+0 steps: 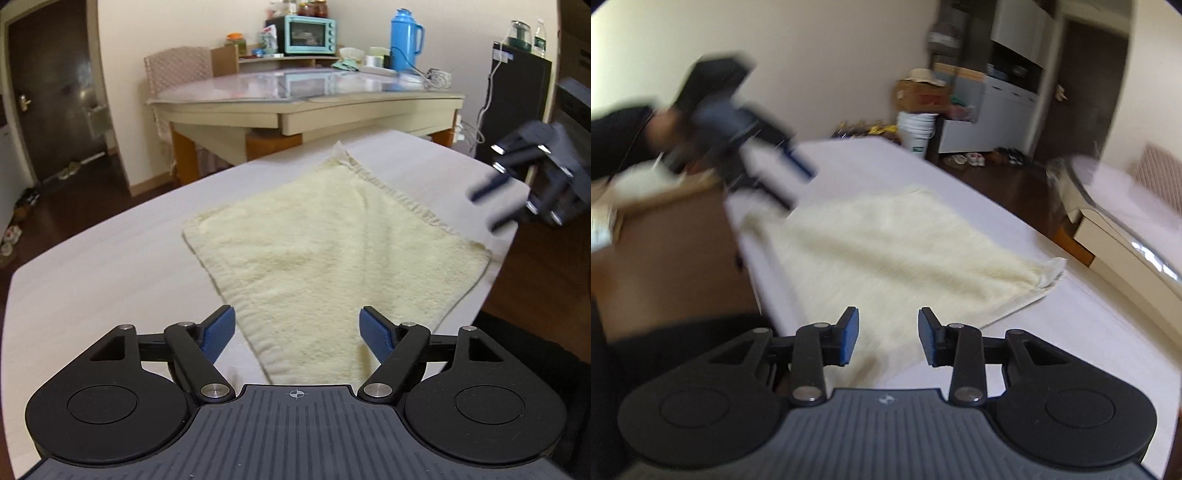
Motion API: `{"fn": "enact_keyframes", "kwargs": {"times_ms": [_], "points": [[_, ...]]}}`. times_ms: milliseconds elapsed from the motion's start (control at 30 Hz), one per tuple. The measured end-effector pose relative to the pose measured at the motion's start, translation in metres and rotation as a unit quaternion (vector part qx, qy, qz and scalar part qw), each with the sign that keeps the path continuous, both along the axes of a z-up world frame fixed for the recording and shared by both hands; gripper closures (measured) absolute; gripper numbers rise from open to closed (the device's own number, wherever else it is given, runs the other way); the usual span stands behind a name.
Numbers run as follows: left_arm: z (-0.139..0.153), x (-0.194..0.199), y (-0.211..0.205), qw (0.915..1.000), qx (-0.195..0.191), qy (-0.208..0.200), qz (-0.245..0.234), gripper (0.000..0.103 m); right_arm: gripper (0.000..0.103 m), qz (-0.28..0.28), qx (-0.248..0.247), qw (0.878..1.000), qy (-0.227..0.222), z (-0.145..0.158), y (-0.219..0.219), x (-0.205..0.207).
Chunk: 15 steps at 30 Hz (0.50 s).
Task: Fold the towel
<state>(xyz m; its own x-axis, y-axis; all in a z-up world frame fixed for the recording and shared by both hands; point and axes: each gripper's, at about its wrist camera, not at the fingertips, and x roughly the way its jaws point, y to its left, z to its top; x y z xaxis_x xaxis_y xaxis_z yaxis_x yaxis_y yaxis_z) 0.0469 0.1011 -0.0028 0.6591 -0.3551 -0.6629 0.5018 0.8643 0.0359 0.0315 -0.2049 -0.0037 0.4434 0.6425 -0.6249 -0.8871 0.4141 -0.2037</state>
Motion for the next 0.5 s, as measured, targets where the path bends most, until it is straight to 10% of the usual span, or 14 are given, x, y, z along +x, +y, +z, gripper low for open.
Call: {"fn": "enact_keyframes", "kwargs": {"times_ms": [500], "points": [[0.002, -0.03, 0.01, 0.9976, -0.003, 0.004, -0.069, 0.012, 0.078, 0.013, -0.02, 1.0, 0.01, -0.016, 0.001, 0.008]]}}
